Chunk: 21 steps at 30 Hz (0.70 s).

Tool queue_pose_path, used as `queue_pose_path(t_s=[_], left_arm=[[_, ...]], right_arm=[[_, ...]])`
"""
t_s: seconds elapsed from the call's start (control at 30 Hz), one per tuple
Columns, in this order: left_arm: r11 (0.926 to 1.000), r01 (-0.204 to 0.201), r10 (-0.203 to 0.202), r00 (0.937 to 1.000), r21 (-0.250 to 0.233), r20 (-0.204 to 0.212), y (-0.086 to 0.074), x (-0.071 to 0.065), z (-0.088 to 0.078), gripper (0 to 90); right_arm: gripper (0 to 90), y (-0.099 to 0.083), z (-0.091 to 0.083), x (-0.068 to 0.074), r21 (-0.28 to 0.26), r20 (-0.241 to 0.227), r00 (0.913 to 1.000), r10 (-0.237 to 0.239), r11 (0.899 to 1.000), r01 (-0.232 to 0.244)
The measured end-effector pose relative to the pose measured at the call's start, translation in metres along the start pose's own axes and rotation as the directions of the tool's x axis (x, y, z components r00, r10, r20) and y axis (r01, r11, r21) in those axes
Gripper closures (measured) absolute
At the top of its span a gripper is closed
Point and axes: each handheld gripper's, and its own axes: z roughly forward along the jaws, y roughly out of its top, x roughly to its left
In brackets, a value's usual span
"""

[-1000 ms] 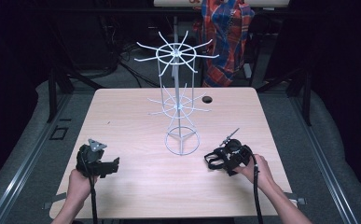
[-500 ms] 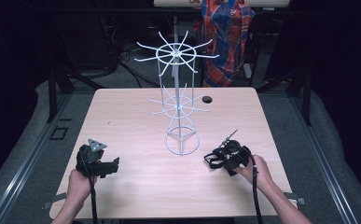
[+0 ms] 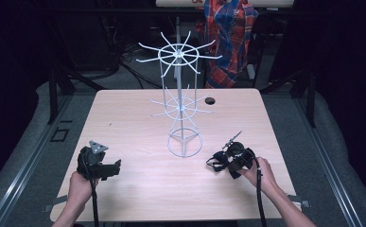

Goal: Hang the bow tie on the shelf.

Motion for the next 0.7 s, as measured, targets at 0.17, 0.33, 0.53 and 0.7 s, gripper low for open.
queue_pose_path(t_s=[0.17, 0.33, 0.53, 0.7], left_arm=[[1.0000, 0.002, -0.002, 1.0000, -0.001, 0.000, 0.000, 0.000, 0.000, 15.5], [1.0000, 0.000, 0.000, 1.0000, 0.001, 0.001, 0.000, 0.000, 0.000, 15.5], [1.0000, 0.001, -0.001, 1.0000, 0.000, 0.001, 0.000, 0.000, 0.000, 15.5], [1.0000, 0.000, 0.000, 1.0000, 0.001, 0.001, 0.000, 0.000, 0.000, 15.5]], right_arm=[[76.1, 0.000, -0.005, -0.001, -0.015, 0.006, 1.0000, -0.001, 1.000, 0.001], [76.1, -0.001, -0.008, -0.003, -0.036, 0.003, 1.0000, 0.007, 0.999, -0.007], [76.1, -0.002, -0.012, -0.004, -0.064, 0.011, 0.9999, 0.012, 0.998, -0.011], [76.1, -0.002, -0.018, -0.006, -0.068, 0.021, 0.9998, 0.006, 0.998, -0.005]])
